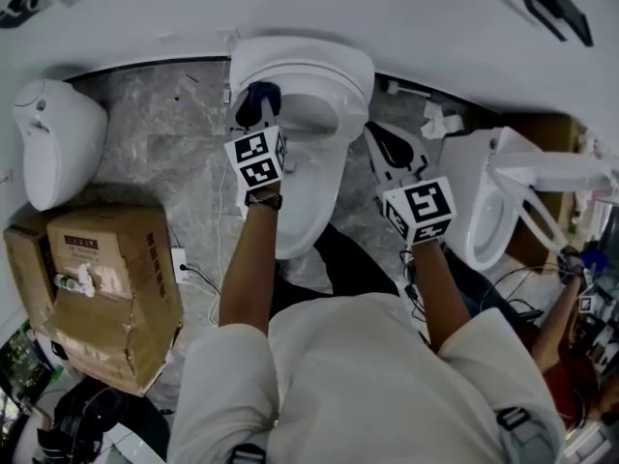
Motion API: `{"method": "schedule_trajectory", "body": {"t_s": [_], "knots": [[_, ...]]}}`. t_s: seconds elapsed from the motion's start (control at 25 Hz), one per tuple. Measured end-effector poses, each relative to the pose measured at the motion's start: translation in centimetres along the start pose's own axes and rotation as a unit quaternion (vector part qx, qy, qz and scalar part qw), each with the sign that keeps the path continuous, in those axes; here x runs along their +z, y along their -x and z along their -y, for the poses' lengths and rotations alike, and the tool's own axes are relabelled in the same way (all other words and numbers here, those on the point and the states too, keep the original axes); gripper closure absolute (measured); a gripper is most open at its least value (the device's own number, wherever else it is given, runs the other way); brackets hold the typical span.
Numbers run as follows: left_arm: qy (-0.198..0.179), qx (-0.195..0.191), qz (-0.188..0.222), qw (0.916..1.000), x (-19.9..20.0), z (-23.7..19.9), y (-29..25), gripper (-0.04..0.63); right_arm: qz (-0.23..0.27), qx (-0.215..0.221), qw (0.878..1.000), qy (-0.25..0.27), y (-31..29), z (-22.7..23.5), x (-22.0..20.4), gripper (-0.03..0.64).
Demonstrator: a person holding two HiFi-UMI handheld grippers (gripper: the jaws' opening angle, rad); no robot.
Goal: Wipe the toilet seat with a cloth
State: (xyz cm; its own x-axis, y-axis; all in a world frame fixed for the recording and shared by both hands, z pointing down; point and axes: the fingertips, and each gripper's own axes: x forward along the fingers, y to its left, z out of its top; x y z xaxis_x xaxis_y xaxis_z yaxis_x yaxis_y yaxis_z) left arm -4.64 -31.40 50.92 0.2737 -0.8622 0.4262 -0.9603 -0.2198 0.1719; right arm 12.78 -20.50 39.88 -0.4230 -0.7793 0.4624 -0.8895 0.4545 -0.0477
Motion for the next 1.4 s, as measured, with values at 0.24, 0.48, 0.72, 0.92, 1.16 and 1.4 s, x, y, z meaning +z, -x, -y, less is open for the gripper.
{"method": "schedule_trajectory", "body": {"t_s": [0.24, 0.48, 0.72, 0.92, 1.16, 1.4], "knots": [[0.010, -0.031, 0.018, 0.9993, 2.5, 3.5, 0.3, 0.560, 0.003, 0.011, 1.000, -0.020, -1.4, 1.4, 0.3, 0.586], [-0.006, -0.062, 0.022, 0.9978, 3.5, 6.4, 0.8, 0.560, 0.004, 0.014, 0.999, -0.029, -1.6, 2.0, 0.5, 0.586], [-0.011, -0.095, 0.068, 0.9931, 6.2, 8.0, 3.4, 0.560, -0.013, 0.070, 0.997, 0.015, -2.1, 1.5, 0.5, 0.586], [-0.025, -0.107, 0.084, 0.9903, 8.2, 7.8, 7.4, 0.558, -0.039, 0.099, 0.991, 0.077, -4.3, 0.8, 0.7, 0.584], [-0.010, -0.079, 0.078, 0.9938, 9.0, 5.2, 12.5, 0.558, -0.071, 0.114, 0.982, 0.131, -7.4, 0.7, 1.5, 0.584], [0.008, -0.049, 0.096, 0.9942, 10.1, 3.6, 15.9, 0.558, -0.096, 0.135, 0.976, 0.141, -9.4, 0.1, 1.9, 0.579]]}}
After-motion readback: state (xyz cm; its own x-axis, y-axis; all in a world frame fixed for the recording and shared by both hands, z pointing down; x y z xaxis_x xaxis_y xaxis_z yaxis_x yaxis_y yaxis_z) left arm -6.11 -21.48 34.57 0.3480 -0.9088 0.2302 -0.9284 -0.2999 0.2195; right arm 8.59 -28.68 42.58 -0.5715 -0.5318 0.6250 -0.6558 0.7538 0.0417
